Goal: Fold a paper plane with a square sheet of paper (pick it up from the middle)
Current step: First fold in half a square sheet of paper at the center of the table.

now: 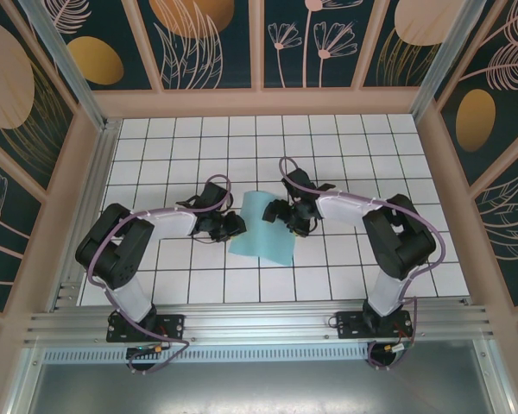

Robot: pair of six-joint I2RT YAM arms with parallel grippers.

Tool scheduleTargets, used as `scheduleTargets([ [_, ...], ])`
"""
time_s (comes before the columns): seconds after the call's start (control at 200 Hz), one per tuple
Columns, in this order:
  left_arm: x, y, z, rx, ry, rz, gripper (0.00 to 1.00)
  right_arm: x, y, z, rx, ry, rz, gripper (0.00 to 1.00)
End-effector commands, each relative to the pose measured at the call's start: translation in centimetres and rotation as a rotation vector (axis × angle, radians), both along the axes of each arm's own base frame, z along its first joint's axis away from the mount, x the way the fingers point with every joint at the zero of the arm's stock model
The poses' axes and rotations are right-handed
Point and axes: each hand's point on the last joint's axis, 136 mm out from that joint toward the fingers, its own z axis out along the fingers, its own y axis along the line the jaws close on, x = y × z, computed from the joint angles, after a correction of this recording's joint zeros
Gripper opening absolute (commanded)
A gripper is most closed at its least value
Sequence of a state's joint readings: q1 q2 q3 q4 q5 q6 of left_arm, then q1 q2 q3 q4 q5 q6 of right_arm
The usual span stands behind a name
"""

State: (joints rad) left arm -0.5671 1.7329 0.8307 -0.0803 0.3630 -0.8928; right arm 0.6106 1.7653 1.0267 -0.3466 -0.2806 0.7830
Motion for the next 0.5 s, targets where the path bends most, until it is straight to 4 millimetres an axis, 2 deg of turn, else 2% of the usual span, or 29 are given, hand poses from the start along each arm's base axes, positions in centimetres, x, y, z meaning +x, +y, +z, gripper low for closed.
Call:
scheduleTargets([
  [0.0, -1.8, 1.6, -2.8, 0.099, 0.084, -0.012, 0.25, 0.3, 1.4, -0.9, 0.036, -0.002, 0.042, 0.89],
  [0.2, -1.7, 1.4, -3.1, 0.100, 0.088, -0.023, 0.24, 0.8, 3.5, 0.5, 0.159, -0.054, 0.088, 0.94],
  [0.32, -1.6, 1.3, -3.4, 0.107, 0.093, -0.031, 0.24, 0.9, 4.1, 1.0, 0.205, -0.076, 0.102, 0.99],
  [0.495, -1.5, 1.5, -3.8, 0.129, 0.101, -0.034, 0.24, 0.5, 4.6, 1.3, 0.263, -0.098, 0.122, 0.99],
])
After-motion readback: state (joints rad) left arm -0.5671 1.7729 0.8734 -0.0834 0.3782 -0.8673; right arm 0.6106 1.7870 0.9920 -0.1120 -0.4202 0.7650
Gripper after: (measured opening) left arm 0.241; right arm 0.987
